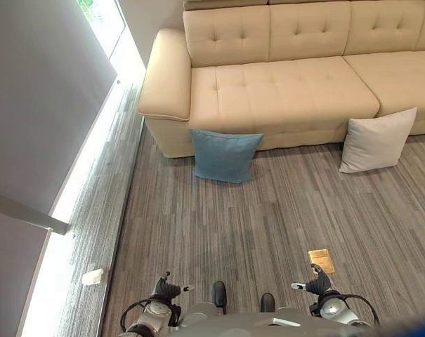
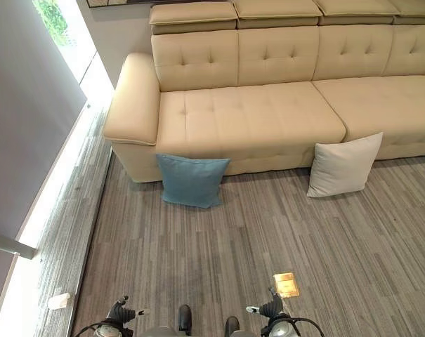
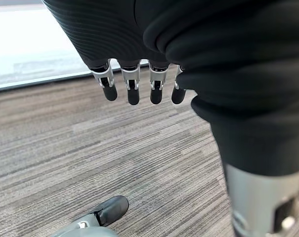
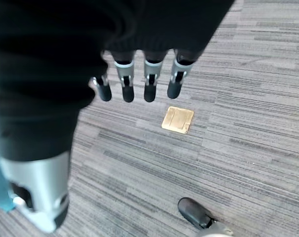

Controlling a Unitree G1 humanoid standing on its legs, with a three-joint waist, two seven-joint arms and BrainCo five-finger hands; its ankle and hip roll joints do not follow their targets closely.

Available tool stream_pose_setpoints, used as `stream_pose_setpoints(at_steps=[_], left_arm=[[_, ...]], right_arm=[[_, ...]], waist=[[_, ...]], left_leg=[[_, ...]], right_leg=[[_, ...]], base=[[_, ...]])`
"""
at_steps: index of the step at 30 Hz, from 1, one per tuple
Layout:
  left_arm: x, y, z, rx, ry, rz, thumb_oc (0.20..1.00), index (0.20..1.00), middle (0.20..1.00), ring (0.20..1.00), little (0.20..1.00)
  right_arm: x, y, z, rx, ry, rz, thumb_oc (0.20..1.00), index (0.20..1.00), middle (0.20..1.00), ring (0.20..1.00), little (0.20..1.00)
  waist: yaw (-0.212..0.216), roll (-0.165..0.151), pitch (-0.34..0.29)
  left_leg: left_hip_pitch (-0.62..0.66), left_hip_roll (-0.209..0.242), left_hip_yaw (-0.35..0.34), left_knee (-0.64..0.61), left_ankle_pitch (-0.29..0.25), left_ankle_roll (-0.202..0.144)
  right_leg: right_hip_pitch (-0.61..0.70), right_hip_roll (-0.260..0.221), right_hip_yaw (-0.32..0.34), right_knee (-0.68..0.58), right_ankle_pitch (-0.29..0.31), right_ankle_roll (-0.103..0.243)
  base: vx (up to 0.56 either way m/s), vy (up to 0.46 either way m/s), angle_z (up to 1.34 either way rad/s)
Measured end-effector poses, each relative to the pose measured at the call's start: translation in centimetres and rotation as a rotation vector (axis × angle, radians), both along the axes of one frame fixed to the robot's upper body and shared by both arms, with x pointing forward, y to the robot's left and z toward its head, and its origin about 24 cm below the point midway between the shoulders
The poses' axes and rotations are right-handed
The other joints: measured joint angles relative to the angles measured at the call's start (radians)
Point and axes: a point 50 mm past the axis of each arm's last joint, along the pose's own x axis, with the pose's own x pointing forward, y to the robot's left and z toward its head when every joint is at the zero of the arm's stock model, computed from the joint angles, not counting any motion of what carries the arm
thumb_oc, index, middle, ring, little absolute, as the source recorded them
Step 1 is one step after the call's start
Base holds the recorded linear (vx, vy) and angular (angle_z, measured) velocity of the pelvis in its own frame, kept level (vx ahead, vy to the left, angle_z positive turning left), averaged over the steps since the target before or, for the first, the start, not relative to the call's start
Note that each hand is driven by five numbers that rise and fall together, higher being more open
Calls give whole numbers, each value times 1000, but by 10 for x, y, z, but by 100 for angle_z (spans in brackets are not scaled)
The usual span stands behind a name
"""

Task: Pick up all the scattered cushions and arrange them neatly on the sofa.

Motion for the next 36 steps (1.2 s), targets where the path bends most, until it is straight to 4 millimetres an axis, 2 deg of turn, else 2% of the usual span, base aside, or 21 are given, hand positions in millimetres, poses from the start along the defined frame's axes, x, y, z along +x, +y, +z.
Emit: stream_pose_setpoints(at_steps=[11,16,18,19,20,21,22,23,24,25,26,28,29,30,31,32,33,34,35,36], left_arm=[[-15,6,-4,-1,54,52,1000,1000,1000,1000,1000],[-16,8,-5,-11,73,52,1000,1000,1000,1000,1000],[-10,7,-4,-22,65,43,1000,1000,1000,1000,1000],[-10,4,-4,-31,64,40,1000,1000,1000,1000,1000],[-1,3,-3,-34,53,36,1000,1000,1000,1000,1000],[4,1,-2,-38,43,28,1000,1000,1000,1000,1000],[10,2,0,-31,27,17,1000,1000,1000,1000,1000],[10,6,1,-23,22,19,1000,1000,1000,1000,1000],[13,8,2,-18,13,17,1000,1000,1000,1000,1000],[15,9,3,-16,10,16,1000,1000,1000,1000,1000],[14,11,3,-12,13,18,1000,1000,1000,1000,1000],[13,9,2,-27,22,12,1000,1000,1000,1000,1000],[15,8,3,-31,19,9,1000,1000,1000,1000,1000],[12,8,2,-33,23,14,1000,1000,1000,1000,1000],[10,4,1,-46,26,11,1000,1000,1000,1000,1000],[10,1,0,-59,24,15,1000,1000,1000,1000,1000],[10,0,0,-65,24,16,1000,1000,1000,1000,1000],[19,0,2,-78,3,24,1000,1000,1000,1000,1000],[22,-1,3,-80,-5,24,1000,1000,1000,1000,1000],[26,-1,5,-90,-28,34,1000,1000,1000,1000,1000]], right_arm=[[-6,2,-3,25,44,16,1000,1000,1000,1000,1000],[-4,1,-4,27,60,29,1000,1000,1000,1000,1000],[2,-1,-2,20,64,52,1000,1000,1000,1000,1000],[5,-4,-1,11,66,59,1000,1000,1000,1000,1000],[7,-3,0,7,64,79,1000,1000,1000,1000,1000],[17,-8,4,-13,44,99,1000,1000,1000,1000,1000],[20,-13,6,-18,29,80,1000,1000,1000,1000,1000],[21,-14,7,-24,32,82,1000,1000,1000,1000,1000],[23,-12,7,-21,28,87,1000,1000,1000,1000,1000],[23,-10,7,-13,28,92,1000,1000,1000,1000,1000],[22,-7,6,-2,31,101,1000,1000,1000,1000,1000],[21,-5,5,4,36,103,1000,1000,1000,1000,1000],[21,-4,5,7,39,104,1000,1000,1000,1000,1000],[19,-1,4,15,47,103,1000,1000,1000,1000,1000],[12,-2,1,19,64,98,1000,1000,1000,1000,1000],[10,-3,0,18,71,94,1000,1000,1000,1000,1000],[11,-3,1,18,68,94,1000,1000,1000,1000,1000],[12,-3,1,24,58,82,1000,1000,1000,1000,1000],[15,-5,2,22,52,76,1000,1000,1000,1000,1000],[18,-8,4,18,40,64,1000,1000,1000,1000,1000]], waist=[[7,-16,-34],[33,-20,-40],[31,-16,-14],[32,4,0],[31,5,19],[24,13,50],[14,4,69],[15,-4,61],[16,-14,59],[13,-17,57],[7,-28,57],[-4,-36,57],[-14,-35,57],[-17,-36,58],[-25,-29,40],[-18,-25,37],[-13,-27,38],[-1,-53,37],[10,-62,39],[22,-68,42]], left_leg=[[7,0,-3,-4,-6,-4],[-15,-11,-2,1,-10,2],[-15,-42,0,1,-31,32],[-13,-26,-16,-1,-29,45],[1,-40,-25,2,-40,59],[5,-40,-33,25,-55,73],[22,-53,-36,43,-71,91],[23,-66,-37,39,-77,97],[30,-72,-39,30,-78,98],[37,-74,-54,19,-78,97],[38,-81,-71,13,-78,97],[61,-101,-103,5,-92,90],[71,-102,-120,9,-99,87],[94,-101,-141,10,-105,75],[118,-90,-176,14,-124,50],[130,-78,-177,27,-137,30],[119,-77,-176,57,-145,17],[30,-96,-161,255,-182,-40],[-28,-98,-145,380,-198,-65],[-111,-93,-112,546,-195,-80]], right_leg=[[6,0,-2,0,-2,1],[-19,-9,2,7,-4,7],[-69,-35,12,102,-40,30],[-109,-35,10,198,-64,47],[-184,-55,2,377,-87,62],[-270,-80,-2,591,-84,78],[-367,-122,-2,781,-61,121],[-416,-128,24,793,-75,133],[-440,-129,31,748,-77,131],[-435,-113,30,630,-84,123],[-415,-91,29,454,-78,115],[-391,-55,39,298,-27,67],[-362,-38,45,234,-8,61],[-326,-15,44,214,17,36],[-262,-5,46,149,85,-7],[-226,7,38,117,112,-35],[-205,7,25,93,117,-40],[-143,-7,4,14,130,-55],[-129,-11,-2,4,129,-65],[-115,-15,-8,4,112,-91]], base=[[59,18,0],[61,106,-2],[91,206,-17],[101,191,-28],[141,214,-18],[131,68,13],[223,12,29],[245,-40,31],[238,-83,20],[261,-138,34],[201,-110,38],[199,-182,53],[200,-217,63],[145,-169,89],[122,-190,79],[84,-181,67],[46,-165,55],[70,-170,54],[60,-129,51],[93,-99,25]])
